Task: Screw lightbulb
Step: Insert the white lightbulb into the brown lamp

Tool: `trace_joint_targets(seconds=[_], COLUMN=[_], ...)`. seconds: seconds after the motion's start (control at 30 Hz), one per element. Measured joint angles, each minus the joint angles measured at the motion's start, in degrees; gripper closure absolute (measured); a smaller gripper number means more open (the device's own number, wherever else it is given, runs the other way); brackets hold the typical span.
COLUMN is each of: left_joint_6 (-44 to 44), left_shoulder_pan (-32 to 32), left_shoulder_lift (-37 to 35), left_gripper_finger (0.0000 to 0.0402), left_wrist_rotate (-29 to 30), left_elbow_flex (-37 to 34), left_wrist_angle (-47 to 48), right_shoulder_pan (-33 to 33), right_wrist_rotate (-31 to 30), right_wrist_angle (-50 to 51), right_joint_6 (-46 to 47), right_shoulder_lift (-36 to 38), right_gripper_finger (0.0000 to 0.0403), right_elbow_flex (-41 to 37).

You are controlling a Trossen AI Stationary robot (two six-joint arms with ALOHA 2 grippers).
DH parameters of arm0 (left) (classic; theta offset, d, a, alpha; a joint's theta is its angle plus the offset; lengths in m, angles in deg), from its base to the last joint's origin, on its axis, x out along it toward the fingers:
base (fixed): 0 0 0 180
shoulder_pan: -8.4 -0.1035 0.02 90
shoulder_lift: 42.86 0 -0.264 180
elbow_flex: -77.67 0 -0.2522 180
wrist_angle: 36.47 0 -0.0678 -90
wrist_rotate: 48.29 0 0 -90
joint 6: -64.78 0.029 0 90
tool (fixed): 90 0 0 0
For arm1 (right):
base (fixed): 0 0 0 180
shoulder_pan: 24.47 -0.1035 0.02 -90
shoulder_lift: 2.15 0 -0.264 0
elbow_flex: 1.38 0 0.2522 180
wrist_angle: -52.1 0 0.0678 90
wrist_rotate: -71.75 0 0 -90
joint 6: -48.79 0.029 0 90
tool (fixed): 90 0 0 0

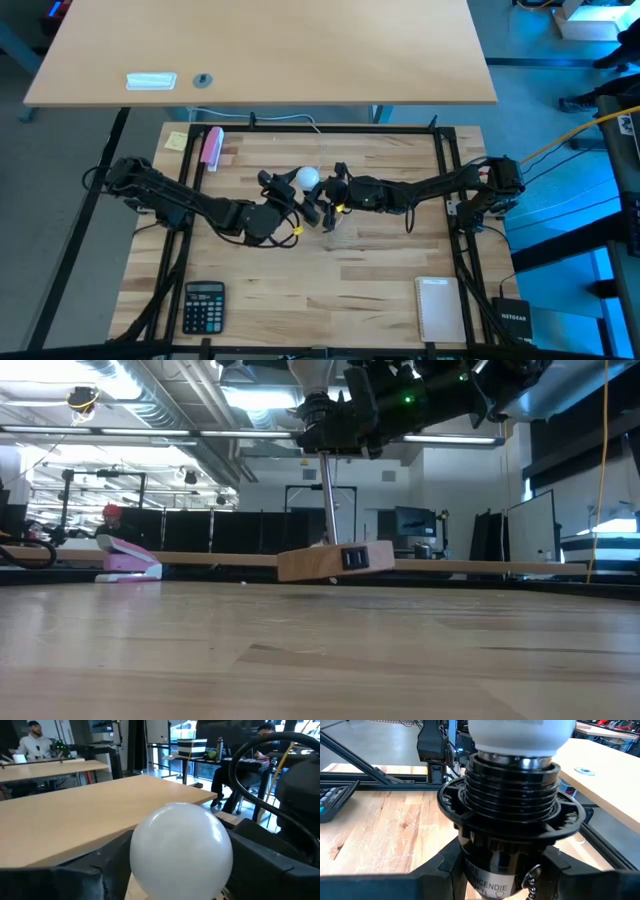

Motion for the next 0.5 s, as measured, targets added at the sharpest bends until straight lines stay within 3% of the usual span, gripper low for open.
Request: trace_joint_targets(seconds=[0.17,0.5], left_joint_6=[2.63,2.47], left_shoulder_pan=[0.58,3.89], left_shoulder_lift=[0.0,-1.64], left_gripper_finger=[0.0168,0.0166], left_wrist_rotate=[-0.38,-4.39], left_elbow_flex=[0.0,0.13], left_wrist_angle=[-0.09,0.02], right_shoulder_pan=[-0.07,-3.38], right_wrist_rotate=[0.15,7.83], right_wrist_angle=[-0.07,0.65], right_joint_6=[-1.49,-2.6], right_shoulder_lift=[0.0,2.66], right_gripper_finger=[0.0254,0.0254], right_elbow_flex=[-0.01,-0.05])
